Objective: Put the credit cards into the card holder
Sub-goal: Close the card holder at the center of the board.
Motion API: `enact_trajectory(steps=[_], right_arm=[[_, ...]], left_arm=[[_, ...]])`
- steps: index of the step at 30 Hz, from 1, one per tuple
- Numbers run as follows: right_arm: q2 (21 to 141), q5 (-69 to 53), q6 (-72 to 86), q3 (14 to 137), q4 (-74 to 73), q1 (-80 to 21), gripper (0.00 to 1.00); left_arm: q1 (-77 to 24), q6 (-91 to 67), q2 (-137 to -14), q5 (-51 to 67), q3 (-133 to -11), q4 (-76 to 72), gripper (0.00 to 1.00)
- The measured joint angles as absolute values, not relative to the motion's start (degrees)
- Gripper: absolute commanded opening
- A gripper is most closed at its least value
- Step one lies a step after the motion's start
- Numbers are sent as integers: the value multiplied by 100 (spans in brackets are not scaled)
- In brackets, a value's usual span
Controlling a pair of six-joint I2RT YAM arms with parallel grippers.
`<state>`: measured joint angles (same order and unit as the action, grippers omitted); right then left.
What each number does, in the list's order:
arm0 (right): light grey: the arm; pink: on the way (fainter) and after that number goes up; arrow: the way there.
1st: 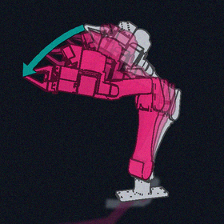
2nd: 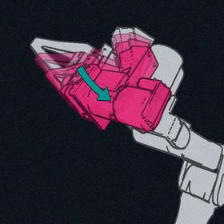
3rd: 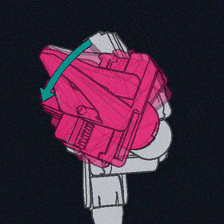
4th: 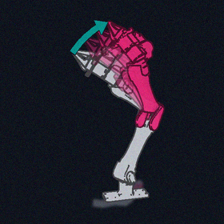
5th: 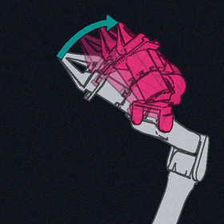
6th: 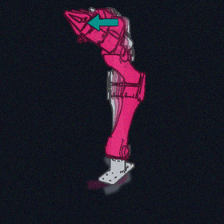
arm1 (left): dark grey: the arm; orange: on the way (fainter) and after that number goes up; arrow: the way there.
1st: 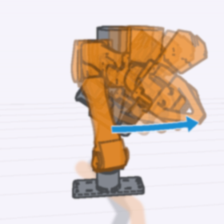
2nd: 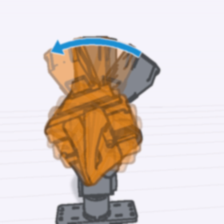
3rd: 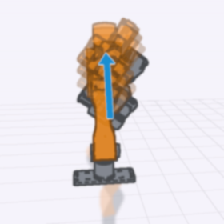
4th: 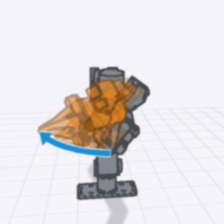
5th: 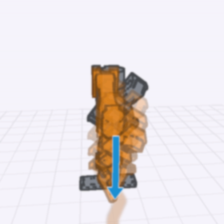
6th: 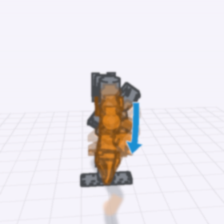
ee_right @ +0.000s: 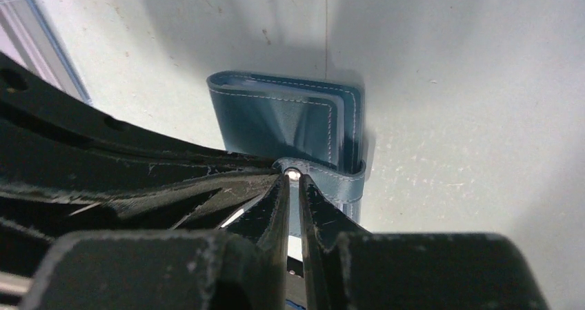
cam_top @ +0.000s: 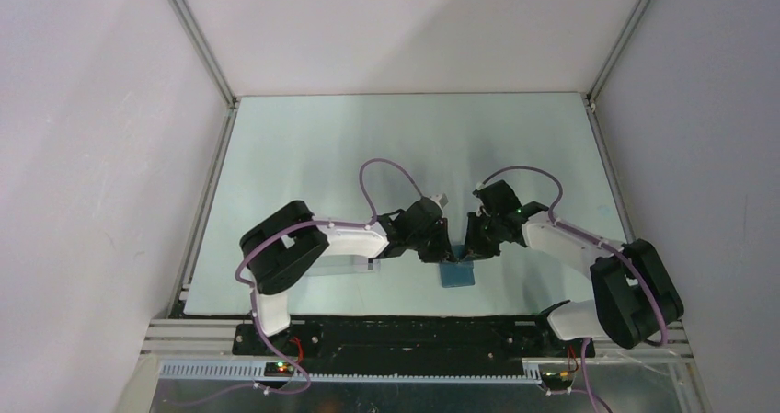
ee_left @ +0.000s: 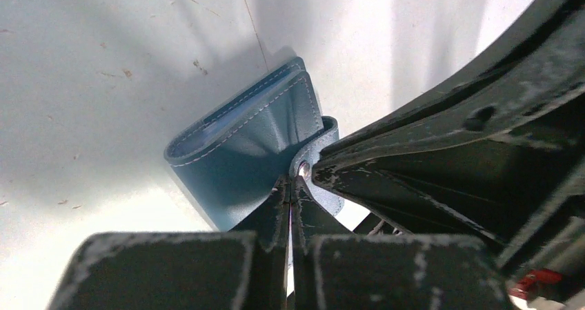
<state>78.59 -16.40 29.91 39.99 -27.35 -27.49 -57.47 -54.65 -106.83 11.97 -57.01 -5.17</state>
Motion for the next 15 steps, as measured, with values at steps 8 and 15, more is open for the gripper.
enact_trajectory(steps=[8,15], right_arm=[[7631,-1699,2976,3999,-2735,-2714,14],[7634,-1704,2969,3999,-2735,-2714,14]], left_arm=[[-5747,-5465,-10595,1155,-5616,-543,0],[-5747,-5463,-10521,1157,-5603,-548,0]])
